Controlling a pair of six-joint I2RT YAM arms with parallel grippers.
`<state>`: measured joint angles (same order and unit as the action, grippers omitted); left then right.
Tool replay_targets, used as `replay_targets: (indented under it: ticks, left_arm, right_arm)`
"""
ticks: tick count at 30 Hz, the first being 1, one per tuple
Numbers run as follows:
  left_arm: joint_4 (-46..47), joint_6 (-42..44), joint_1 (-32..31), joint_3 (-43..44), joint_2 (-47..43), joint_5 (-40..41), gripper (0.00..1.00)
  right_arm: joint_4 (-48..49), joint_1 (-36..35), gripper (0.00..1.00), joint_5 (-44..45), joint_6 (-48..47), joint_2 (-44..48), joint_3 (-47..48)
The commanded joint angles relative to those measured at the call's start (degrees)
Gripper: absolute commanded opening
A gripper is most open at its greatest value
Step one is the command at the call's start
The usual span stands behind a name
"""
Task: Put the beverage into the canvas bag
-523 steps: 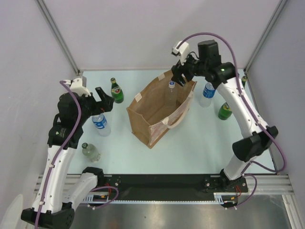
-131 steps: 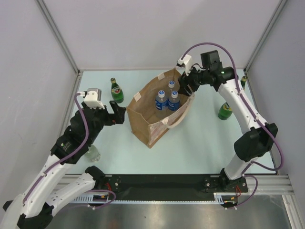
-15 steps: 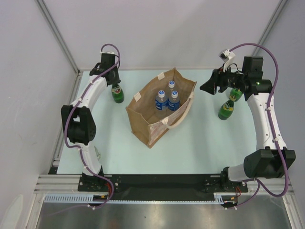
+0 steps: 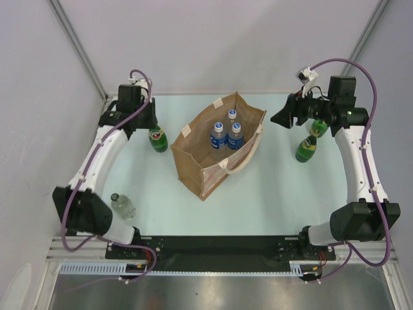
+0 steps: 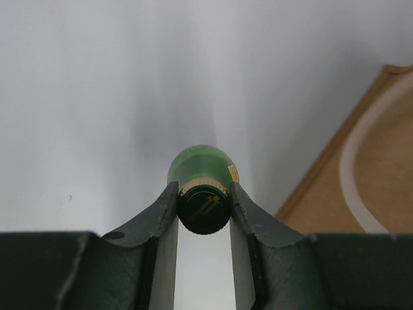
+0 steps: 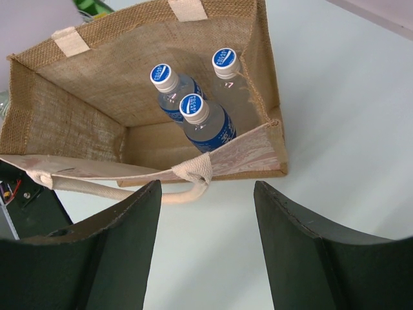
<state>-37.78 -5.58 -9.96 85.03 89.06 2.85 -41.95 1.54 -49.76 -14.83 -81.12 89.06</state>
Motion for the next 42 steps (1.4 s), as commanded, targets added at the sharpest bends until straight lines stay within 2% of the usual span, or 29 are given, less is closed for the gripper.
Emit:
replay_targets:
  ticks: [1, 6, 11, 22, 28, 36, 42]
  left_arm:
    - [6.8, 1.1, -1.6, -2.5, -14.7, -6.6, 0.0]
    - [5.4, 0.6, -3.3, -2.4, -23.0, -8.3, 0.0]
    - [3.5, 1.8, -5.1, 6.2, -26.5, -13.0, 0.0]
    - [0.7, -0.4, -10.7, 26.6, -21.2, -15.5, 0.0]
    - [0.5, -0.3, -16.7, 33.6, -15.1, -15.4, 0.0]
    - [0.5, 1.1, -22.2, 32.2, -10.3, -14.3, 0.0]
    - [2.8, 2.4, -23.4, 24.7, -9.6, -13.3, 0.0]
  right_arm:
    - [0.6, -0.6, 0.65, 0.4, -0.7, 1.2, 0.4]
    - [0.3, -0.9, 0.65, 0.3, -0.9, 1.5, 0.4]
    - [0.2, -1.4, 0.65, 0.2, -1.0, 1.1, 0.9]
    - [0.0, -1.4, 0.65, 0.1, -1.3, 1.9, 0.9]
    - [-0.1, -1.4, 0.64, 0.2, -1.4, 3.0, 0.3]
    - [-0.8, -1.4, 0.65, 0.3, -2.7, 4.9, -1.0]
    - [-3.0, -2.9, 0.65, -3.2, -6.9, 5.3, -1.3]
